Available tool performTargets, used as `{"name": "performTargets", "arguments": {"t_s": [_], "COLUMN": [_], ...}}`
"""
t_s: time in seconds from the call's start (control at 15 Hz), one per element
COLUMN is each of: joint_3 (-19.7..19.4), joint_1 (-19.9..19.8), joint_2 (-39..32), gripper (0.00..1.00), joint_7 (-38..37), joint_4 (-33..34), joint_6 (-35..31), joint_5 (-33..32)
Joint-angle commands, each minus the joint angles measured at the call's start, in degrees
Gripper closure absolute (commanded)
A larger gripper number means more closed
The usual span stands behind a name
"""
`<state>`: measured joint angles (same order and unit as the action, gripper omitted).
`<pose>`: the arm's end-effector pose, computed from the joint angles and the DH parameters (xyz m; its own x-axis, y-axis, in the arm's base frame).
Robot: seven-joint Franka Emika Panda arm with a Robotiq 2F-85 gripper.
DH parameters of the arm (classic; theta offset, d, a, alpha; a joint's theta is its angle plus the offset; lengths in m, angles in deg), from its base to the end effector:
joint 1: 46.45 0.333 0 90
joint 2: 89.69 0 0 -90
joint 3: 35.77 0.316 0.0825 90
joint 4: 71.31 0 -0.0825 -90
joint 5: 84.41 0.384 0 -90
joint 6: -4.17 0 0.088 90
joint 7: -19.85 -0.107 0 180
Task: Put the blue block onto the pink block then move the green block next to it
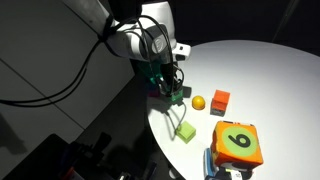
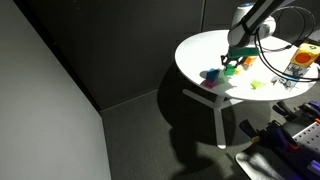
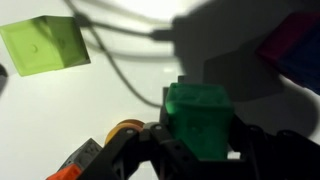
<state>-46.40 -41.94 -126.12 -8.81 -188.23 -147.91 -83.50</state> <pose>0.5842 -0.0646 0.1293 0.8334 -0.5513 0.0382 -0.5522 -0.8282 0.0957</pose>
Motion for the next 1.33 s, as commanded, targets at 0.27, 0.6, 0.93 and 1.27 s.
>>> {"name": "performTargets", "arguments": {"t_s": [0.27, 0.6, 0.93, 1.27], "joint_3": [-0.99, -0.74, -0.48, -0.05], "joint_1": [1.61, 2.16, 2.42, 2.25], "joint_2": [-0.12, -0.28, -0.99, -2.56], "gripper": [0.71, 0.71, 0.71, 0.71], "joint_7": [-3.88, -6.65, -9.66, -11.37], "joint_4": [3.15, 4.6, 5.77, 6.97], "joint_6": [4.66, 6.78, 7.44, 6.76], "joint_5": [0.89, 0.92, 0.8, 1.06]}}
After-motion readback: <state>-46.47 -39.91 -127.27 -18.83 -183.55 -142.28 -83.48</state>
